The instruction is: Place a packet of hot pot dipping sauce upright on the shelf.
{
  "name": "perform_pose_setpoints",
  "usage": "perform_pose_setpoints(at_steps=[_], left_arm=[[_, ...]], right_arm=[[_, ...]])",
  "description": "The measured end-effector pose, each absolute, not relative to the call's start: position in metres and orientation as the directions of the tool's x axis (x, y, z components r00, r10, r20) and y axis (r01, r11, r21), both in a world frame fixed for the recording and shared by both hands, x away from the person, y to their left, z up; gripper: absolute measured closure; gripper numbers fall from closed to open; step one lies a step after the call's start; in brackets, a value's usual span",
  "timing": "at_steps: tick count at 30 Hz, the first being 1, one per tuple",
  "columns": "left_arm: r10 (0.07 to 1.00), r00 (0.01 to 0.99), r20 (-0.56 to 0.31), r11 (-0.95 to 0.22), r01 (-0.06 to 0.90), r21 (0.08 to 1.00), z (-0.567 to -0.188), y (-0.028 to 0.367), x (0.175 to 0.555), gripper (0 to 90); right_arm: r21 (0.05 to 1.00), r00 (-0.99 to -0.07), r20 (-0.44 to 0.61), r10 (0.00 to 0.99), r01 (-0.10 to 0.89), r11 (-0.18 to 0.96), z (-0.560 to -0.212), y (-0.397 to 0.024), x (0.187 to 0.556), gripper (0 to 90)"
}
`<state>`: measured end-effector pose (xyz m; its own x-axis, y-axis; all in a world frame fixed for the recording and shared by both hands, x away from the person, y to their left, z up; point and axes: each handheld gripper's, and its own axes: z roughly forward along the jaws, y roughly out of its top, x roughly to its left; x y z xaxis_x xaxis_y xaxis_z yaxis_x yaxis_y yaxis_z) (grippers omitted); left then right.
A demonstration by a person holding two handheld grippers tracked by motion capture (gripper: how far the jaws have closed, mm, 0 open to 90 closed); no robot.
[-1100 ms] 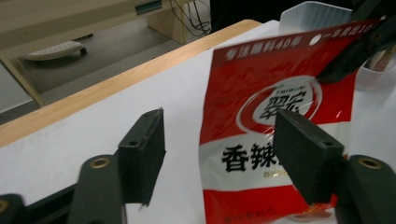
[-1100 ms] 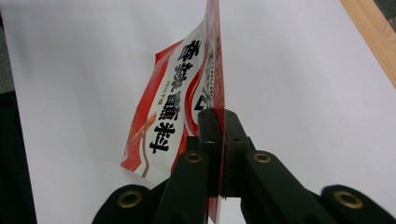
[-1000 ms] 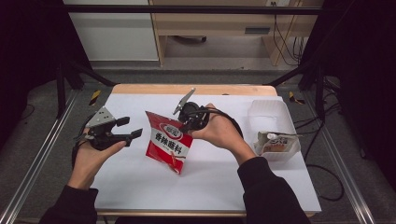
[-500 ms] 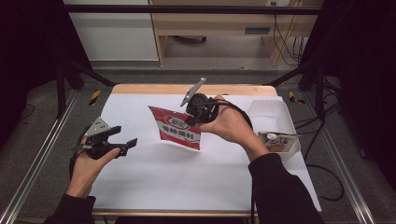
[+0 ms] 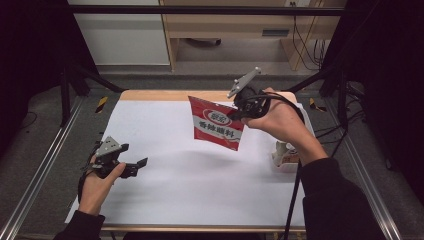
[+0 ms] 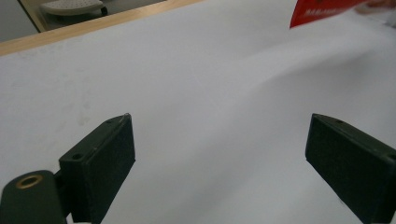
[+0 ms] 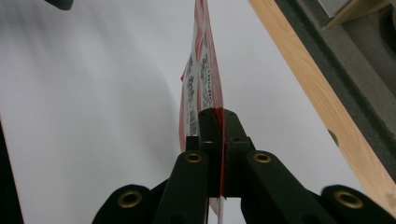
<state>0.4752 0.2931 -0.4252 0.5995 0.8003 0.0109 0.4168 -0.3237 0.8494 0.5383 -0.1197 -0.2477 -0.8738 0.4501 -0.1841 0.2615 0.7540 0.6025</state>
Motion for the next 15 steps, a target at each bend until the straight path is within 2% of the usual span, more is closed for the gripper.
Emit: perform_pose_setpoints(at_steps=[15], left_arm=[[0.811, 0.585, 0.015, -0.321, 0.423, 0.847, -0.433, 0.292, 0.475, 7.6]], right_arm=[[0.65, -0.822, -0.2, 0.534, 0.297, 0.7, -0.226, -0.174, 0.542, 90.0]])
